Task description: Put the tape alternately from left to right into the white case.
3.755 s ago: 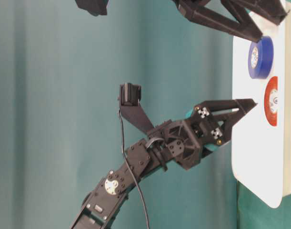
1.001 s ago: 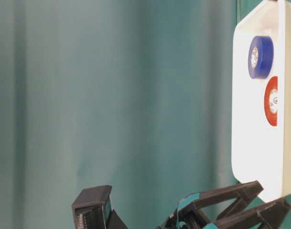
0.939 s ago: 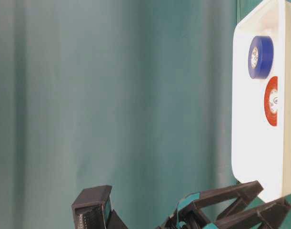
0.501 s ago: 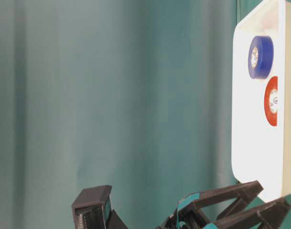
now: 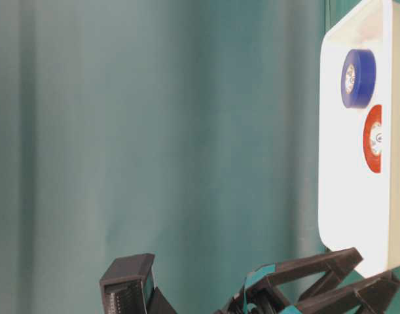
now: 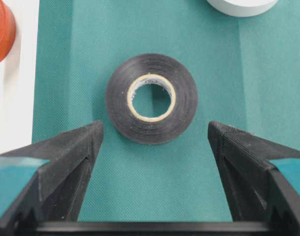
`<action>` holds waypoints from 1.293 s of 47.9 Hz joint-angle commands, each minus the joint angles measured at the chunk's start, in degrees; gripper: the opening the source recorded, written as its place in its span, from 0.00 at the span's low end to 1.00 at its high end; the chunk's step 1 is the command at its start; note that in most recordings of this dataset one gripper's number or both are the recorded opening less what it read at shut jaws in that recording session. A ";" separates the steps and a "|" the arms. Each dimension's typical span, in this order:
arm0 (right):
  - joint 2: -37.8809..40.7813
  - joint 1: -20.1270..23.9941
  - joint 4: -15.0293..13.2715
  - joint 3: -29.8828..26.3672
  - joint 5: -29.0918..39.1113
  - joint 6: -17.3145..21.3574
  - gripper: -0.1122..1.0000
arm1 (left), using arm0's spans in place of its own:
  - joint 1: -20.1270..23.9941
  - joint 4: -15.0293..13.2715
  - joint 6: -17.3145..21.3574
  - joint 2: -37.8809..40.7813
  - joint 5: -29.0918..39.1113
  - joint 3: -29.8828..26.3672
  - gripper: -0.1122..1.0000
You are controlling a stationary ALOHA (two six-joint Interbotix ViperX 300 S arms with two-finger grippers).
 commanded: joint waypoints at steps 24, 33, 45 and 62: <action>6.50 -1.14 -0.18 -2.81 -0.18 0.09 0.76 | -0.18 0.00 0.00 -0.53 -0.44 -0.79 0.46; 8.17 -1.14 -0.09 -3.43 -0.18 0.09 0.76 | -0.18 -0.09 0.09 -0.44 -0.44 -0.79 0.46; 8.61 -1.14 -0.09 -3.96 0.18 0.18 0.76 | -0.18 -0.09 0.00 -0.53 -0.44 -0.70 0.46; 5.01 -1.05 -0.09 -4.22 1.41 0.18 0.32 | -0.18 -0.09 0.00 -0.53 -0.35 -0.79 0.46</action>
